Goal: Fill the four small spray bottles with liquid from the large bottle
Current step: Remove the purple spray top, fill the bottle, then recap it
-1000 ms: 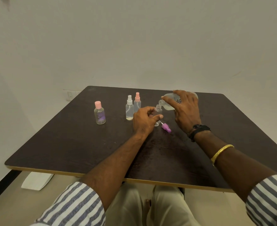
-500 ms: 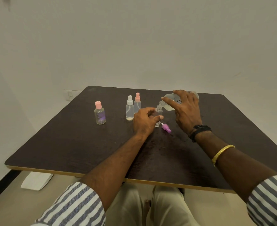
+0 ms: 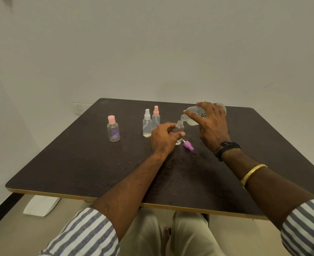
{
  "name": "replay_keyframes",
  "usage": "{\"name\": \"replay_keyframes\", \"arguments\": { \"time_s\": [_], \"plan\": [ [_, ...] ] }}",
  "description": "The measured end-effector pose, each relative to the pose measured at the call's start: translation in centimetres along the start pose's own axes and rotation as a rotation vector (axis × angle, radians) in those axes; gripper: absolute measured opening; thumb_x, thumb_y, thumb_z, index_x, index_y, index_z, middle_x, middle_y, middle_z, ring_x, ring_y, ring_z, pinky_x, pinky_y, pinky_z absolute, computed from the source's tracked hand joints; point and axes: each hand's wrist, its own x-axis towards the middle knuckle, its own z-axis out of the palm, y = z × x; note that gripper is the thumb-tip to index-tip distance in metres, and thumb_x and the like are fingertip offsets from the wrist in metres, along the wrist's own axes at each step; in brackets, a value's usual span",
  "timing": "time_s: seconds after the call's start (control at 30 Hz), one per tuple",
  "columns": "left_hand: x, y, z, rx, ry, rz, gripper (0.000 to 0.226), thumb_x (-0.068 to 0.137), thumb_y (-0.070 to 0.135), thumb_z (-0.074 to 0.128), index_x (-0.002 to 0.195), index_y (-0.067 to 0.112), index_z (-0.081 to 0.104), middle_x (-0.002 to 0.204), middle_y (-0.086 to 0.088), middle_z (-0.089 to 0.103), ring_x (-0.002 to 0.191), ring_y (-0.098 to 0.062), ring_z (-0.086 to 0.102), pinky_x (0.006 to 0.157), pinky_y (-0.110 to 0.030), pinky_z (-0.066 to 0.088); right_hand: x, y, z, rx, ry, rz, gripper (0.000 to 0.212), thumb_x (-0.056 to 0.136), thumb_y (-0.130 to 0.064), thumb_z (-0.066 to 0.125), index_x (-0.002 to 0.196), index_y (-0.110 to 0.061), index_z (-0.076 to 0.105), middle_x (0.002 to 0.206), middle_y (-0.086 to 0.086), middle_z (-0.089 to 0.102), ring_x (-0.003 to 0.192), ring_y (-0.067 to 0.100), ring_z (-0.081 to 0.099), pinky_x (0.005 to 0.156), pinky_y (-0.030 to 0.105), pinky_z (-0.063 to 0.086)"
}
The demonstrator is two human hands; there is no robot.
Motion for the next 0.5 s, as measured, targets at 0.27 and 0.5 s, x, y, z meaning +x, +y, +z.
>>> {"name": "replay_keyframes", "arguments": {
  "time_s": [0.27, 0.5],
  "plan": [
    [0.06, 0.03, 0.01, 0.000, 0.000, -0.010, 0.044, 0.076, 0.037, 0.086, 0.112, 0.015, 0.074, 0.097, 0.003, 0.075, 0.083, -0.005, 0.068, 0.072, -0.016, 0.054, 0.10, 0.17, 0.08, -0.002, 0.001, -0.002, 0.078, 0.075, 0.013, 0.063, 0.137, -0.035, 0.057, 0.140, 0.016, 0.052, 0.132, 0.040, 0.046, 0.113, 0.060, 0.029],
    [0.10, 0.11, 0.06, -0.002, -0.003, -0.007, 0.045, 0.077, 0.036, 0.085, 0.114, 0.013, 0.074, 0.101, -0.001, 0.076, 0.086, -0.008, 0.068, 0.073, -0.013, 0.051, 0.22, 0.32, 0.13, -0.017, -0.014, -0.008, 0.078, 0.077, 0.011, 0.064, 0.139, -0.036, 0.055, 0.140, 0.015, 0.050, 0.133, 0.039, 0.045, 0.114, 0.059, 0.027]
  ]
}}
